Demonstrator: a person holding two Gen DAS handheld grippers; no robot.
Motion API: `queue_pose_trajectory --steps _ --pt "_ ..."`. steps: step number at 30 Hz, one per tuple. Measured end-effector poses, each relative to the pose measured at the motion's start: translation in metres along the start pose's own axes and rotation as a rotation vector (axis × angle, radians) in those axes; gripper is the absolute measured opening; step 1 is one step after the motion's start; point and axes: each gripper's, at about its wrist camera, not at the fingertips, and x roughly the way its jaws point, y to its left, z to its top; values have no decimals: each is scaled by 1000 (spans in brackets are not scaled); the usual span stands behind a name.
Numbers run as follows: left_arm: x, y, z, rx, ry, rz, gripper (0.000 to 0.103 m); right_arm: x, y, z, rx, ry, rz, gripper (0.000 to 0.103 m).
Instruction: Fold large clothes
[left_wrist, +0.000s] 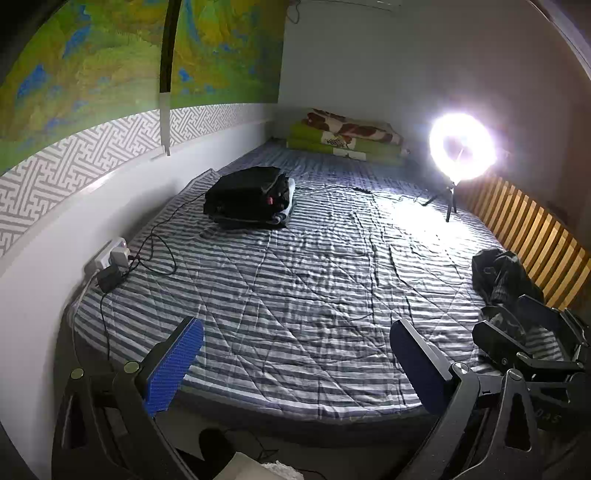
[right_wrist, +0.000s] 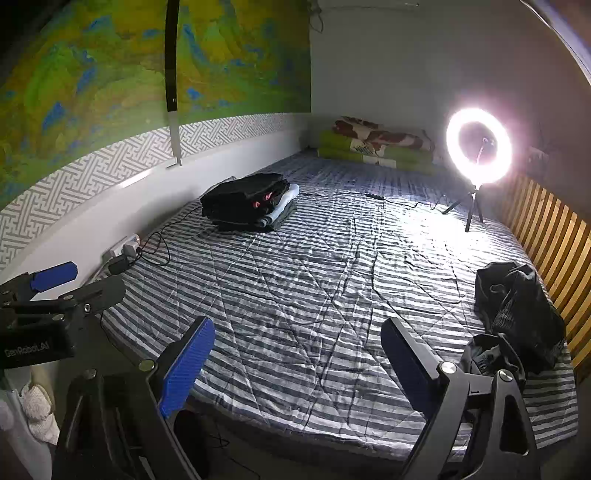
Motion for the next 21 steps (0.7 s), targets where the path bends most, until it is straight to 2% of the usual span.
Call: queue_pose_trajectory --steps 21 --pt "12 4 -2 3 10 -2 102 8 3 -3 -2 17 -4 89"
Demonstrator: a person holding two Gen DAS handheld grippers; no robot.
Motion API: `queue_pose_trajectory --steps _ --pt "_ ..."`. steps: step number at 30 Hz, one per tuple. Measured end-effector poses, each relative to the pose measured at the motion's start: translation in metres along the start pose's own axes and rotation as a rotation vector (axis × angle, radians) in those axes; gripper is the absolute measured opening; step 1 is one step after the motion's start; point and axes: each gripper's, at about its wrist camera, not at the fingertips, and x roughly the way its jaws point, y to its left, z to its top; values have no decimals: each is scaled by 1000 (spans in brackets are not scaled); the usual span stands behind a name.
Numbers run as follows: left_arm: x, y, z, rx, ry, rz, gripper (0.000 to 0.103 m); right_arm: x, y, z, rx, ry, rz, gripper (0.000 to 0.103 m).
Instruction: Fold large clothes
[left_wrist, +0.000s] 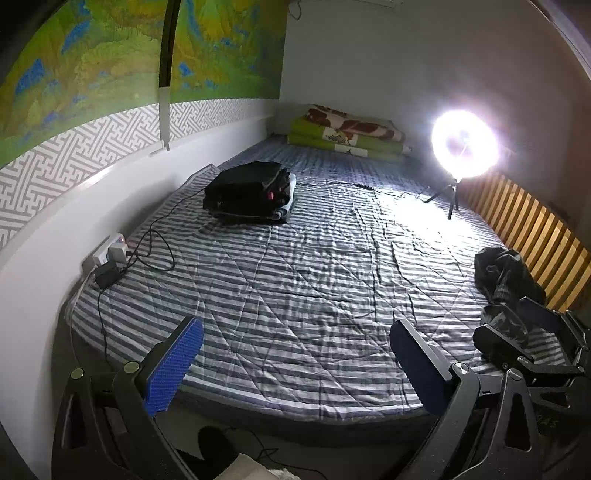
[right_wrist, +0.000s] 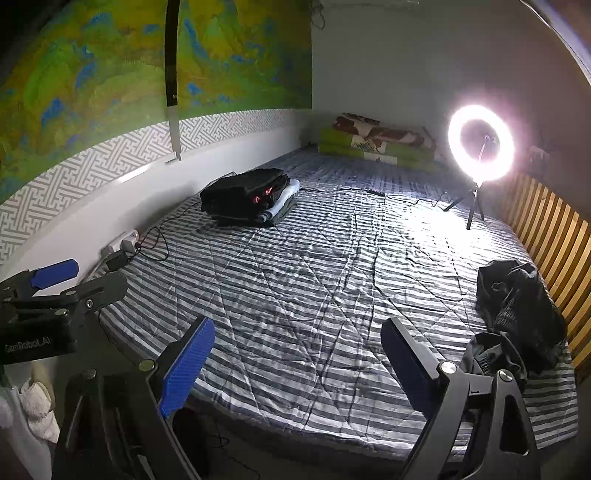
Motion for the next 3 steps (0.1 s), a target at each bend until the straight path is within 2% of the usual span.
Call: queue_pose_trajectory --steps 3 --pt "5 1 -1 -5 8 2 102 3 0 0 2 5 -1 89"
